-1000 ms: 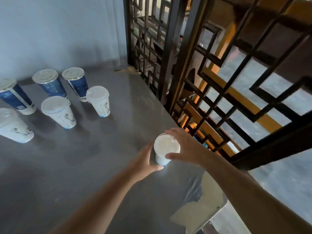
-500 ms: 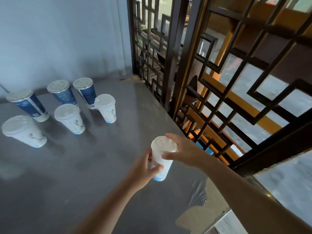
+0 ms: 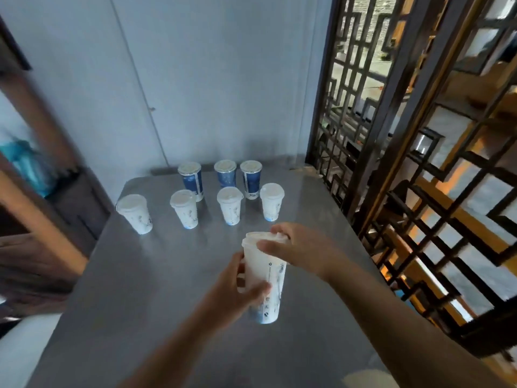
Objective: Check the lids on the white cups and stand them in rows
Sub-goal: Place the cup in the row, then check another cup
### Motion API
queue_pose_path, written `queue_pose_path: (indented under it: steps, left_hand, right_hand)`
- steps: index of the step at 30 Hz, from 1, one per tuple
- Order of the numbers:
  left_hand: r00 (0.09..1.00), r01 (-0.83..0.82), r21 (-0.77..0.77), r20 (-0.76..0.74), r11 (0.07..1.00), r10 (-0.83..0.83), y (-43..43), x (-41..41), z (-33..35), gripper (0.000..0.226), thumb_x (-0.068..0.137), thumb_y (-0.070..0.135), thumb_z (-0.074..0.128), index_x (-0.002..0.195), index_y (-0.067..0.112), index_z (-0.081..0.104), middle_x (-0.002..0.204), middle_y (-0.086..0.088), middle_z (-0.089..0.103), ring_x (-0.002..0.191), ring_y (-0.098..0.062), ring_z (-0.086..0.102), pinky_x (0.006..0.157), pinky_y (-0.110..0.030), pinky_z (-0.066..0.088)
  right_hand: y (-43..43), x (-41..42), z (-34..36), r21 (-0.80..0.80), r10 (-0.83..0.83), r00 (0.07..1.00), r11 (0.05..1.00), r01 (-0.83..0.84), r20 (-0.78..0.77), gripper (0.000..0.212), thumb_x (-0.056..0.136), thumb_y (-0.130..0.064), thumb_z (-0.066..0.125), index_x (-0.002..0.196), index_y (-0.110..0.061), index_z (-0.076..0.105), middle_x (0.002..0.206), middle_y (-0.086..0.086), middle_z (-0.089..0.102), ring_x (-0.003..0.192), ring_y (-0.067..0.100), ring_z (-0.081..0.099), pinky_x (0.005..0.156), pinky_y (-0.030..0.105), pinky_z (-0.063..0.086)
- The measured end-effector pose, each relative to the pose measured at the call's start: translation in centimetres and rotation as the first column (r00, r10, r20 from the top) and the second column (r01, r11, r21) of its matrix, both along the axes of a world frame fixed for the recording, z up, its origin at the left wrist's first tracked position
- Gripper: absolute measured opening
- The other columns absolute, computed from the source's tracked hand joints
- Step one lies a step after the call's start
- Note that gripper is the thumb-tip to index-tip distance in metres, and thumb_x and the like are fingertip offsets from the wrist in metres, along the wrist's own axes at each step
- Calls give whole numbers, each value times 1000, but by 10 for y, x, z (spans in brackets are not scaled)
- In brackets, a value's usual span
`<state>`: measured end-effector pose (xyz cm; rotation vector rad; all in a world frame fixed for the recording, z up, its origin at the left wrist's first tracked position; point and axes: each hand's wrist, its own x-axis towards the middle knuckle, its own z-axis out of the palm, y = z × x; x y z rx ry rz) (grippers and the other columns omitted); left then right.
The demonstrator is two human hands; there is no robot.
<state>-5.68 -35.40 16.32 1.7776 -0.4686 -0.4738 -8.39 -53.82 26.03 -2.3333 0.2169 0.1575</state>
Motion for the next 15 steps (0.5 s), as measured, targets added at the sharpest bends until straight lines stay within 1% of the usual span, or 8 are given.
queue_pose_path:
  steps: [1,3,5,6,8,11,12,15]
  left_hand:
    - [1000,-26,-13,-2,1000,26,12,-1,4,64,62,51,75,118,33,51,111,3,70,92,-13,72,78,-33,61]
    - [997,-71,-38,-6,997,71,35,-1,9,65,63,49,77,120,31,52,111,2,71,94,-17,73,84,-40,62]
    - [995,-100,-49,-4,994,100,58,0,12,63,65,48,78,121,31,54,111,1,73,95,-19,74,85,-41,62]
    - [994,-110,-53,0,993,110,69,1,14,61,66,48,78,120,32,55,110,2,74,95,-18,74,84,-40,62]
    - [993,-114,-60,7,992,115,90,4,18,57,67,50,77,118,33,56,109,3,75,95,-17,75,81,-37,62]
    - [994,-102,-89,-51,991,98,122,8,22,56,66,50,78,115,34,57,108,1,75,96,-18,75,71,-30,60]
    - [993,-95,-99,-74,990,88,132,10,22,56,66,50,79,116,35,57,109,0,75,97,-19,75,70,-30,60]
    - [992,-84,-108,-105,991,73,162,15,19,57,67,49,78,118,35,56,111,-1,75,98,-21,75,72,-38,63]
  right_hand:
    - [12,1,2,22,12,1000,1000,-13,24,48,83,-58,59,113,-20,61,101,-3,67,79,1,59,66,18,43]
    - [34,4,6,106,25,999,994,-30,45,47,85,-58,58,121,-27,58,101,-13,65,80,-4,57,70,17,47]
    - [56,8,10,174,25,999,984,-31,33,55,85,-58,57,130,-28,54,111,-14,63,92,1,60,85,26,52]
    - [66,11,11,198,29,999,980,-35,32,59,85,-58,58,133,-26,53,119,-9,63,100,5,61,93,33,52]
    - [85,17,13,248,41,999,968,-48,33,65,81,-61,60,134,-24,53,128,-1,62,111,13,62,101,42,51]
    - [116,21,15,264,33,999,964,-39,25,78,68,-72,59,131,-25,55,129,0,63,114,15,62,102,44,50]
    - [127,22,14,266,21,999,963,-28,30,81,65,-74,59,130,-25,56,127,0,64,113,15,63,101,44,51]
    - [157,28,9,271,-15,999,963,6,32,82,60,-77,59,124,-25,59,122,1,67,108,17,66,98,44,53]
